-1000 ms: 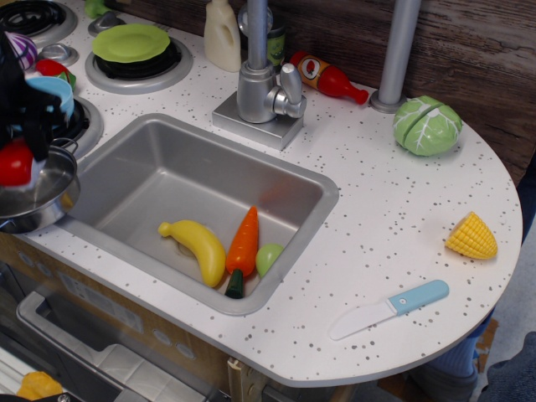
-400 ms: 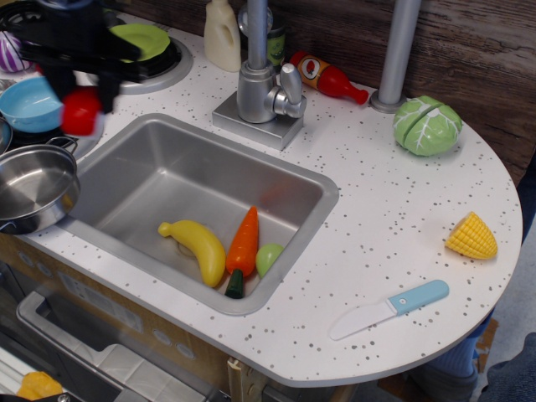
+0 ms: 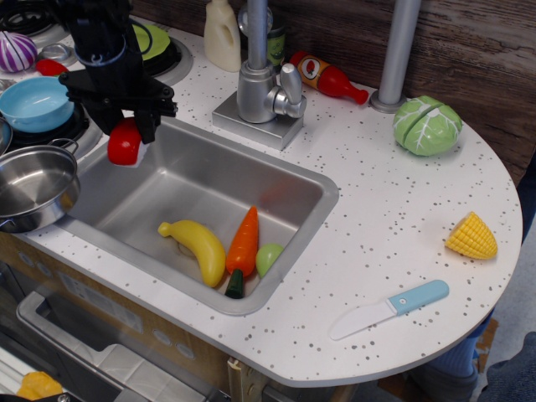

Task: Take sushi out of pan

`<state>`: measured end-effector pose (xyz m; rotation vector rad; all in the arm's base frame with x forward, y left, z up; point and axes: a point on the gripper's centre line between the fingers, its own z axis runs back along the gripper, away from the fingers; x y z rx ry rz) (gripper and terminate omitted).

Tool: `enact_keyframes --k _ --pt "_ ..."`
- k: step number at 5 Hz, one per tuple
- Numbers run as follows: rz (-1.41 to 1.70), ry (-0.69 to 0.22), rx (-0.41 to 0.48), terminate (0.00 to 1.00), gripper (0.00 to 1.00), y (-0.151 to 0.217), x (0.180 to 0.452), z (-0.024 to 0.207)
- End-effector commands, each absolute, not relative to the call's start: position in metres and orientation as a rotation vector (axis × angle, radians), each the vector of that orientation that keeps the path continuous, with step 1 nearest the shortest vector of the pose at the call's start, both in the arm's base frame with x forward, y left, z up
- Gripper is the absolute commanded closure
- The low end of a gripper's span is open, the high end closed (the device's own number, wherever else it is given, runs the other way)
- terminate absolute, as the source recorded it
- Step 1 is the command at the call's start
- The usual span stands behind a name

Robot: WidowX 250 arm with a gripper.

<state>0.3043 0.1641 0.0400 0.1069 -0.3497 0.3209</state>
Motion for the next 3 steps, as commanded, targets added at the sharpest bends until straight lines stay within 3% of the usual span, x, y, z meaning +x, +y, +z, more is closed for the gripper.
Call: enact_keyframes --k 1,2,3 --pt "0.199 -0.37 0.111 0.0 1.0 0.198 0.328 0.055" --pt "0.074 -0.386 0.1 0.0 1.0 0.229 0.357 0.056" --pt "0.013 -0.426 0.081 0.0 1.0 0.24 0.366 0.057"
